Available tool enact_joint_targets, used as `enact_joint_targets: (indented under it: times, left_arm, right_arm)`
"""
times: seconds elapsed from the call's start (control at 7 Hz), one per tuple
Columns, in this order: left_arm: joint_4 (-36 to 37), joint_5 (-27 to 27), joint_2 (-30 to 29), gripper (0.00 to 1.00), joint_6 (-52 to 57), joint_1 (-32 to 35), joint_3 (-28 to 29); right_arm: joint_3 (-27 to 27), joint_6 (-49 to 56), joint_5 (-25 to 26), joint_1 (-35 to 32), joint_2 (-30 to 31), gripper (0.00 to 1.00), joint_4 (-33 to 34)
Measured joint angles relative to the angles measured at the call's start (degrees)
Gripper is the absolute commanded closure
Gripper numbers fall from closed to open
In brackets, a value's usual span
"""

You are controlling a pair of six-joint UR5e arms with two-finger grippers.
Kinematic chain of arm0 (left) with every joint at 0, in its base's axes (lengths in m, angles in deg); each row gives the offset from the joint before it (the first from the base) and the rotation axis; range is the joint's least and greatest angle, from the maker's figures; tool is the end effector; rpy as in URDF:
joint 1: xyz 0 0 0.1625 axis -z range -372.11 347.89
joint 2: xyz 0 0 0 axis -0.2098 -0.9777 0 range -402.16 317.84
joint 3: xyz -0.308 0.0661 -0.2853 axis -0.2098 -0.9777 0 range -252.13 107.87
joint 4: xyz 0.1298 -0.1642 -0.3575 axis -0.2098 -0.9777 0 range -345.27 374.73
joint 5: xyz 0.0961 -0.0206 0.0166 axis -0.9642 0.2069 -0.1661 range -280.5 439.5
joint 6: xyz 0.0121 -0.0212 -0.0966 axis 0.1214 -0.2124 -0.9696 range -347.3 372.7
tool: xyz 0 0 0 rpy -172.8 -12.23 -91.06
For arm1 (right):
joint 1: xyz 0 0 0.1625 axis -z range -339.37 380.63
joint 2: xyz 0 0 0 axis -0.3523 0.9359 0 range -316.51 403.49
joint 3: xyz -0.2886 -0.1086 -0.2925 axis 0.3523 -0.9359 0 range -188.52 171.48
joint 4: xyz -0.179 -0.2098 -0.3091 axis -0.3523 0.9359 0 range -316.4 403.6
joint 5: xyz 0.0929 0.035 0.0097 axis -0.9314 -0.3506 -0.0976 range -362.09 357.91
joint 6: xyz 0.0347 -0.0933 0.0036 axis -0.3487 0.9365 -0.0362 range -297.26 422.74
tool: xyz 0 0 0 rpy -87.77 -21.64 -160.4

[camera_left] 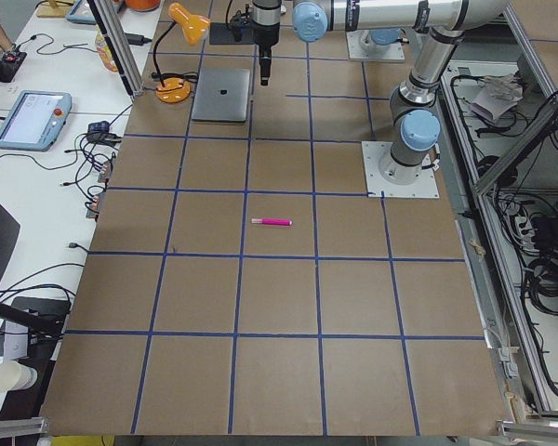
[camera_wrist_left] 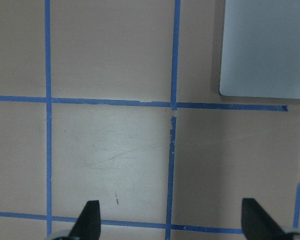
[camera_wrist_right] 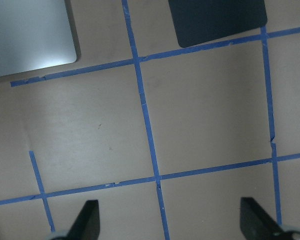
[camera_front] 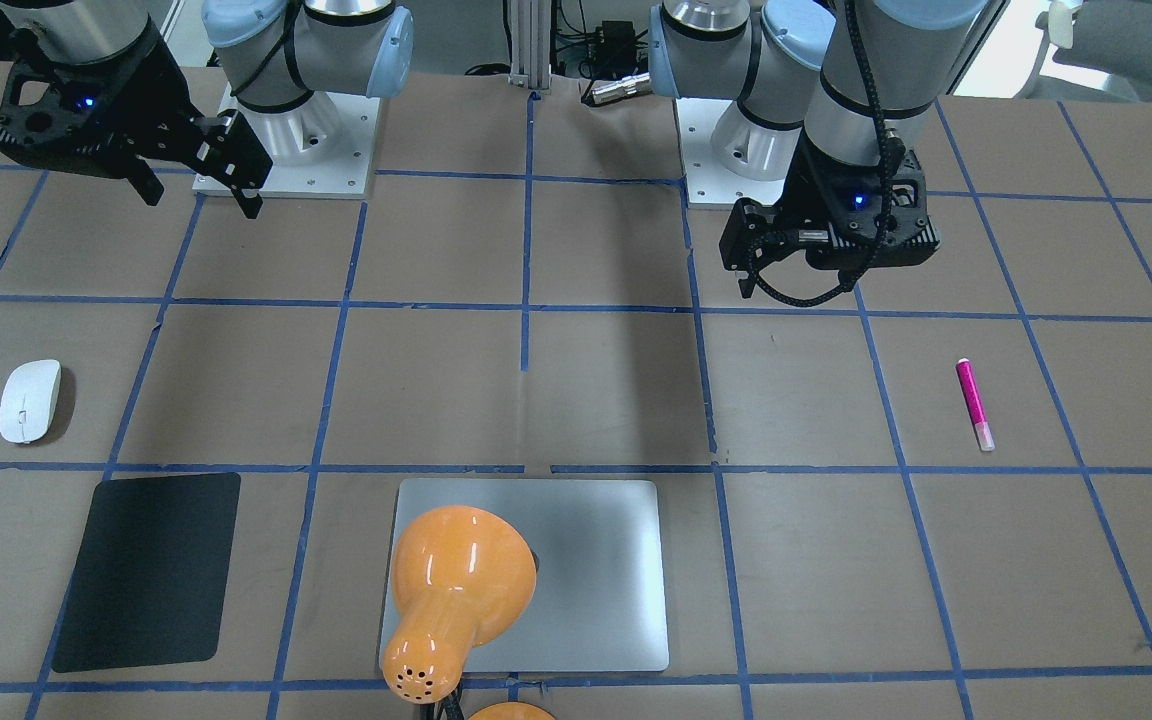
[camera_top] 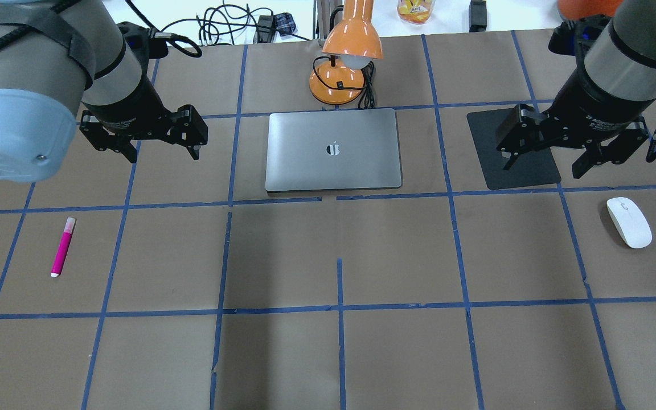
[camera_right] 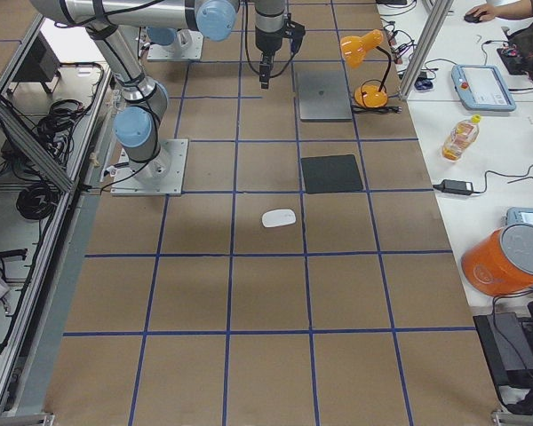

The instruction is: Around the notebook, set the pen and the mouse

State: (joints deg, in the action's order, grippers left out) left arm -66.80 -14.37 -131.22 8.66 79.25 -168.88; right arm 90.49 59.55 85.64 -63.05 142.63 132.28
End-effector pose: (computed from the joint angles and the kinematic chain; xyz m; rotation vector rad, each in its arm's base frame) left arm -0.1381 -0.4842 0.4531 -0.0744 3.0745 -0.0762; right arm 0.0898 -0.4349 0.4815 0.2578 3.0904 0.0304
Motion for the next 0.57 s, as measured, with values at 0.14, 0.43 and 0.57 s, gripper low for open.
enact_joint_targets:
  times: [0.14,0.43,0.57]
  left_arm:
    - [-0.02,0.0,0.05,0.0,0.0,-0.03,0.0]
    - [-0.05,0.0,0.1,0.0,0.0,-0.03,-0.01]
    - [-0.09,0.0,0.19,0.0,0.0,-0.03,-0.07]
  right_arm:
    - [0.06,0.0,0.03,-0.4,-0.05,0.0,0.0]
    - [0.06,-0.06,0.31,-1.4,-0.2,0.0,0.11]
    - [0.05,-0.06,0.38,-1.52,-0.24,0.0,0.13]
